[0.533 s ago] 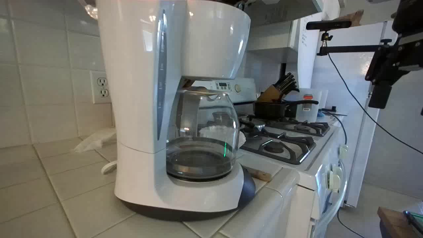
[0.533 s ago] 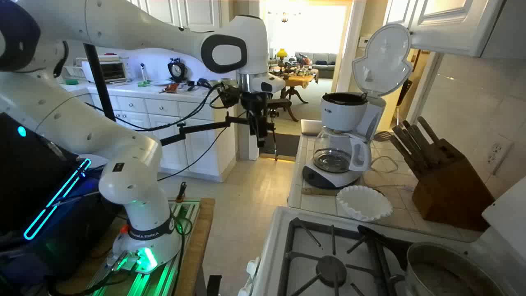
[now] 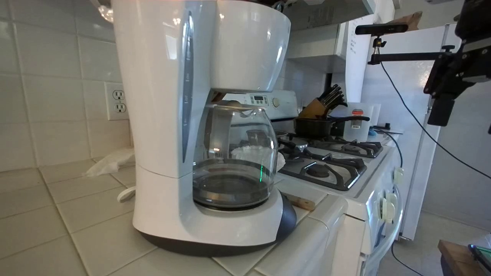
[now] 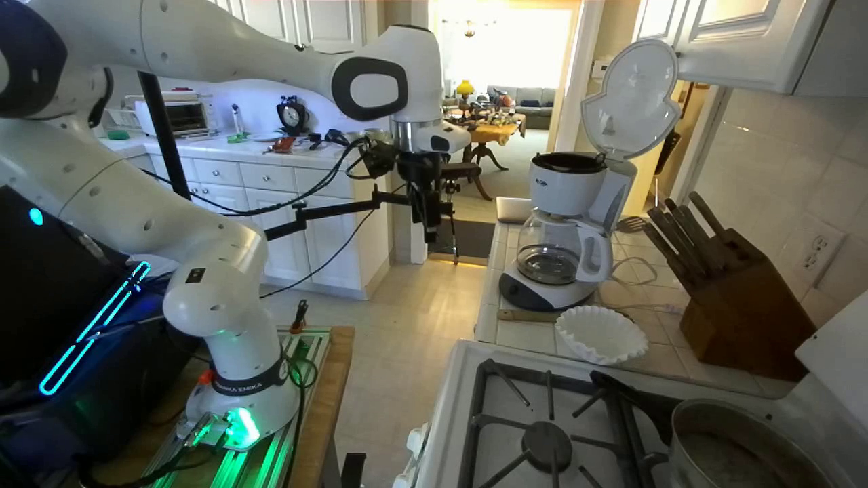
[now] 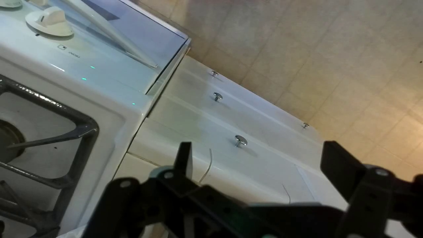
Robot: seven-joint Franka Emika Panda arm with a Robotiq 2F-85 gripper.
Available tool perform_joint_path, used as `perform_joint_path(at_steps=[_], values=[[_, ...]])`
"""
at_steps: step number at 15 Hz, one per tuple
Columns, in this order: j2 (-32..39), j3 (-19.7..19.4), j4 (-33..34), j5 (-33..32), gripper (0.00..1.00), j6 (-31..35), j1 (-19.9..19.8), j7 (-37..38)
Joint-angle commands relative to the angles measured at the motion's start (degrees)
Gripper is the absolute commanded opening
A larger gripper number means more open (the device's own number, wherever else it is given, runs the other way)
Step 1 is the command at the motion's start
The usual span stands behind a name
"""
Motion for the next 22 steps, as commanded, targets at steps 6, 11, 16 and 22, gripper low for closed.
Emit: perform_joint_path(at_steps=[6,11,16,22], values=[[9.47,4.89,1.24,-5.15,1.00,23.91,-9.43,14.56],[15.83,9.58,3.76,-17.22,1.00,32.39,-20.54,29.40],[23.50,14.74,11.78,-30.96,1.00,24.07,-28.30,48.41],[35.27,10.94,24.82,-35.21,1.00,4.36,-22.60,64.92]])
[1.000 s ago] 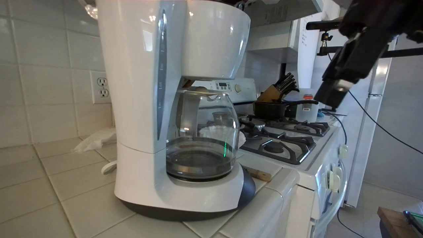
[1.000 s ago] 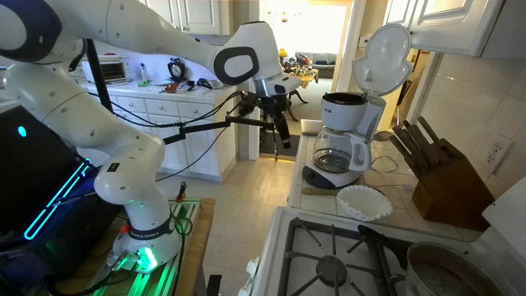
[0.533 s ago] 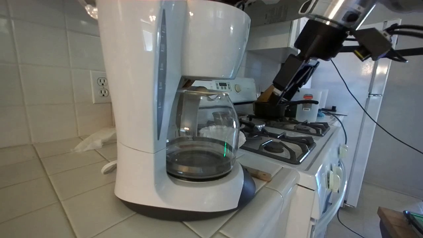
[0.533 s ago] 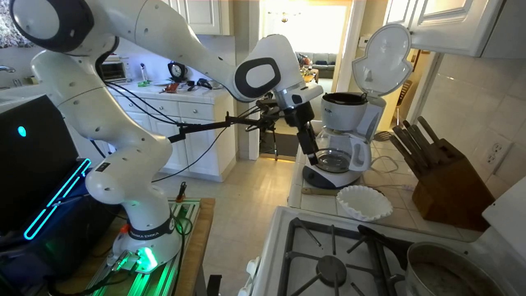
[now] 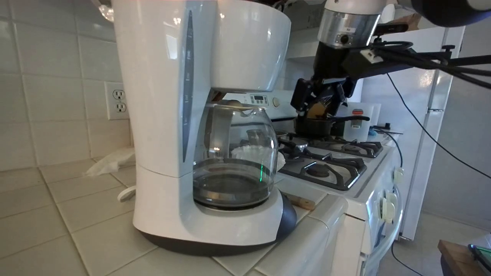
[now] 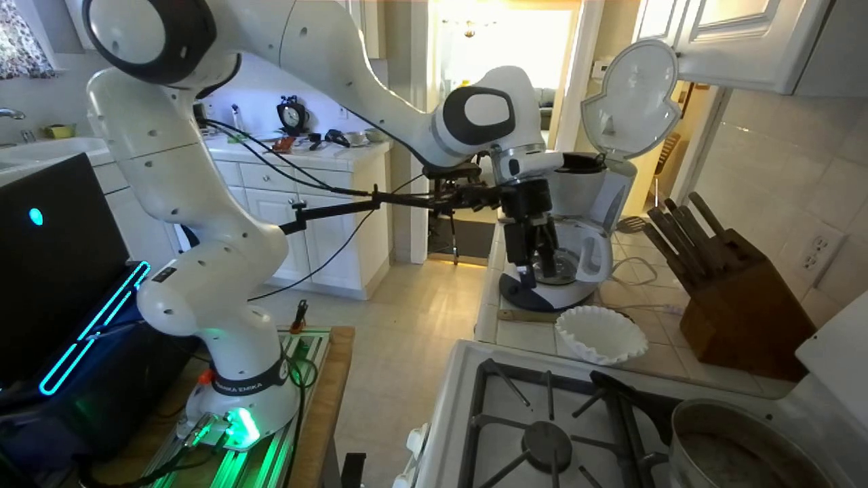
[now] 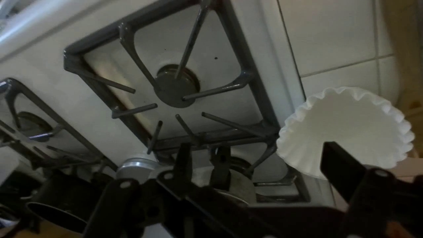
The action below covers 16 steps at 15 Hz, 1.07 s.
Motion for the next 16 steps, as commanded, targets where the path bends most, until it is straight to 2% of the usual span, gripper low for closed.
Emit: perform_joint_path(at_steps=[1,3,9,10,14,16], values=[[9.39,-3.72,10.04,-0.89,1.00,-11.44,5.04,8.80],[12.63,-6.99,14.29,2.95,1.00,-15.80,8.02,10.09],[18.25,-15.51,20.57,18.02,1.00,-13.47,12.72,8.87],[15.80,-15.92,17.31,13.68,1.00,-13.45,13.67,9.19],[17.48,-17.07,19.28,16.25,1.00,-13.43,14.12,9.06],[16.92,-17.20,17.77,15.60,1.00,-10.58,14.46,9.58]])
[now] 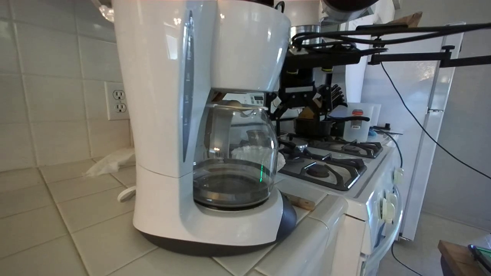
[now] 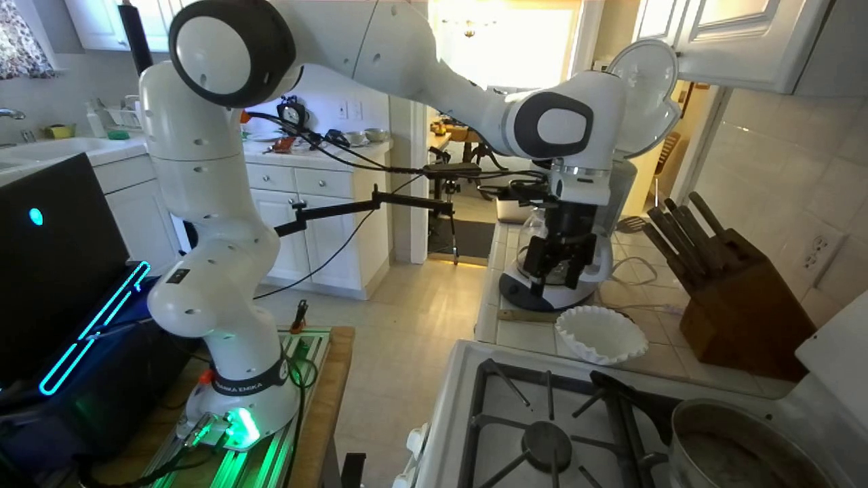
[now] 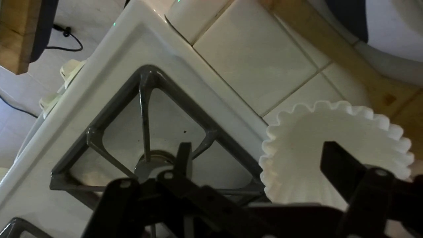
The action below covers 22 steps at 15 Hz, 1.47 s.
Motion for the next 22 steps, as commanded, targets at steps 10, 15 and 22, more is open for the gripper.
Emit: perform_joint_path(at_steps=[10,15,22], values=[[4.76,-6.54,1.19,5.96,1.00,6.38,2.32,-0.48],[5.48,-7.36,1.06,13.85,1.00,7.73,2.19,-2.50],[5.09,-8.12,-0.84,15.00,1.00,18.89,2.33,-4.34]])
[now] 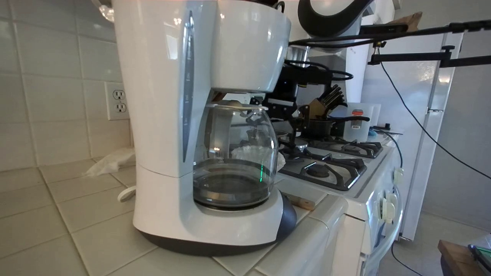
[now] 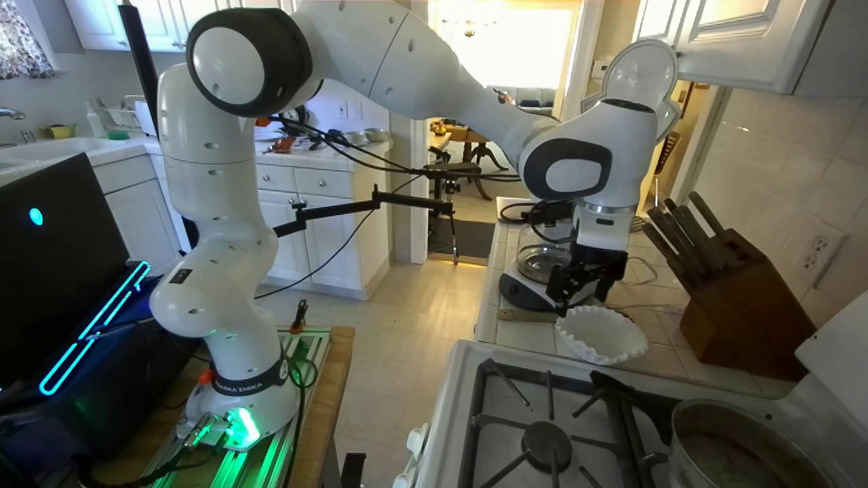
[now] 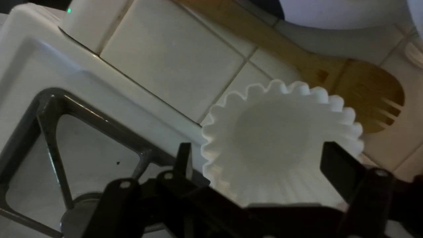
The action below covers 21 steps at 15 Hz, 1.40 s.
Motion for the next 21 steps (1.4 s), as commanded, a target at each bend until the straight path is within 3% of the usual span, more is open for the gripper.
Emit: perform_joint_path(at_steps=[1,7,21], values=[[0.53,-0.94,-0.66,1.36,1.00,5.90,0.41,-1.67],[1.17,-1.55,-2.23,0.35,1.00,10.69,0.69,-1.64],[1.08,-3.04,-4.27,-2.50,1.00,10.83,1.18,1.19]])
